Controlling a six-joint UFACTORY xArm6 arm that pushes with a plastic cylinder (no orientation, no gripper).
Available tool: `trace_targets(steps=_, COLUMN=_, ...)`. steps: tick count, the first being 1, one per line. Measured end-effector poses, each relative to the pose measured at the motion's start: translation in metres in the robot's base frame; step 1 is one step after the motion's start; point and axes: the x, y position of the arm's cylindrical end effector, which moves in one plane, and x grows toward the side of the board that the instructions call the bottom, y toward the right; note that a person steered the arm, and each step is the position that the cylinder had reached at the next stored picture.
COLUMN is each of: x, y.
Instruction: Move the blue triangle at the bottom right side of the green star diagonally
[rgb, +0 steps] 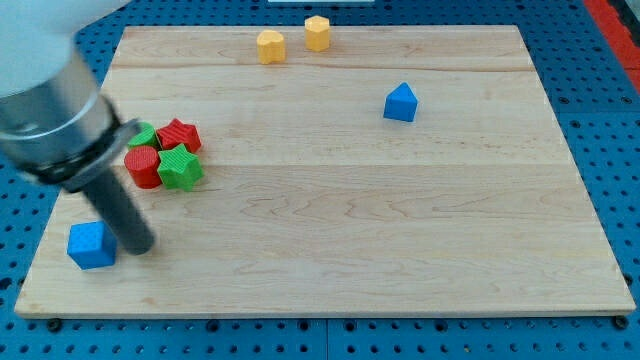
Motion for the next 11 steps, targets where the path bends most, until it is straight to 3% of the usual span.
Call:
trace_targets(steps=3, x=-0.147, y=0.291)
trace_targets(steps=4, x=-0.219, y=0.315)
trace_targets(steps=5, x=-0.233, y=0.275)
trace_targets(steps=9, x=-0.129, y=0.230)
trace_targets(steps=11, x=-0.051, y=0.204)
